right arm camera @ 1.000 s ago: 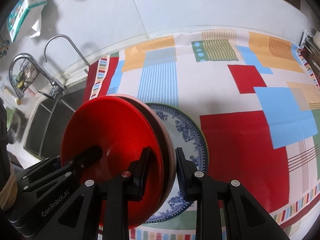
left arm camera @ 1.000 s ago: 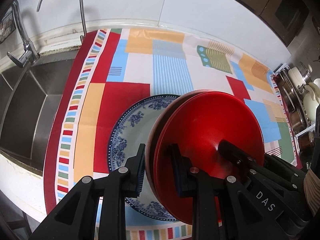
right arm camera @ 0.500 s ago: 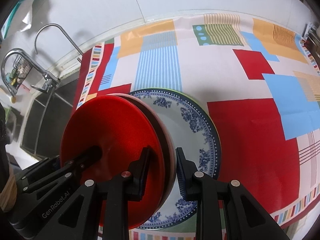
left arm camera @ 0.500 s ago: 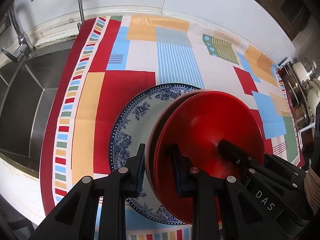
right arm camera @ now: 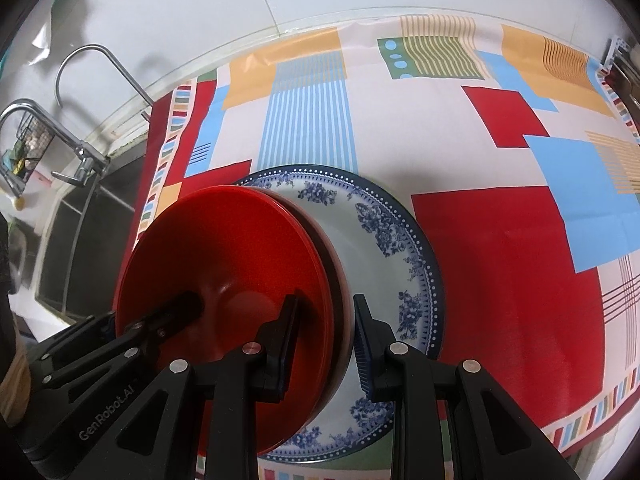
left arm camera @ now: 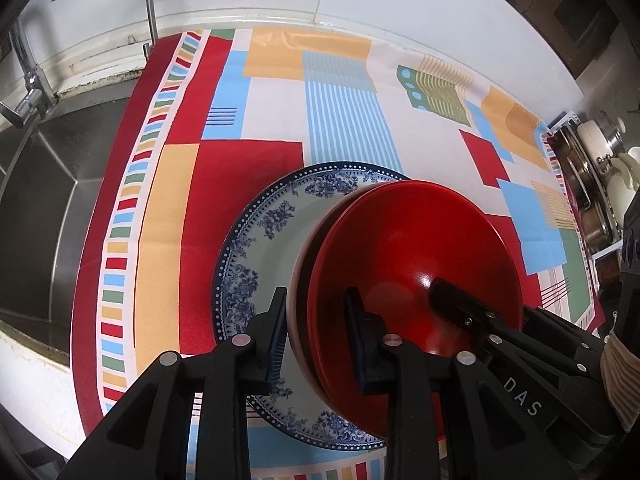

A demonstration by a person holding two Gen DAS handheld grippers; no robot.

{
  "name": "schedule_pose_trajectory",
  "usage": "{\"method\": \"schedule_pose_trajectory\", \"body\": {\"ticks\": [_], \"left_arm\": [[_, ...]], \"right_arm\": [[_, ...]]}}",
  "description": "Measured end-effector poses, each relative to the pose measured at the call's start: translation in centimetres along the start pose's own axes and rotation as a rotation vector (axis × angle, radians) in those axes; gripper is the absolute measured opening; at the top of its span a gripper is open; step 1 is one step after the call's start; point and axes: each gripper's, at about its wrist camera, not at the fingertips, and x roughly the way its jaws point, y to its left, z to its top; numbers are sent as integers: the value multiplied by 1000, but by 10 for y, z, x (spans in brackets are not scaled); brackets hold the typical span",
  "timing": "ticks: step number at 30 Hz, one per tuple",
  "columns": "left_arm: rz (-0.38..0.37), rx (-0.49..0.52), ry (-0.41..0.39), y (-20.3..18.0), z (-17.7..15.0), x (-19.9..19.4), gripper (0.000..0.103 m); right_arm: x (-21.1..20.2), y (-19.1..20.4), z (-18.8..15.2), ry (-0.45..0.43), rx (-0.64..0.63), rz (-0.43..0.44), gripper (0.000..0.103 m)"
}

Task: Organize plates and bowls

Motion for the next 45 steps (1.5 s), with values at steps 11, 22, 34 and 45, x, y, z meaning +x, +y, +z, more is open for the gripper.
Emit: {"method": "schedule_pose_trajectory", "body": {"ticks": [11, 22, 34, 45], "left_arm": [[83, 12, -152, 0, -15, -34, 60], [157, 58, -376, -33, -61, -82, 93], [254, 108, -528, -88, -139, -123, 103], [305, 154, -597, -119, -212, -151, 103]], "right_arm": [[-25, -8, -14, -95, 35, -22, 50], [-84, -26, -50, -303, 22, -85, 78], [-148, -71, -119, -459, -21, -152, 90], [-190, -100, -187, -490, -73, -201, 90]]}}
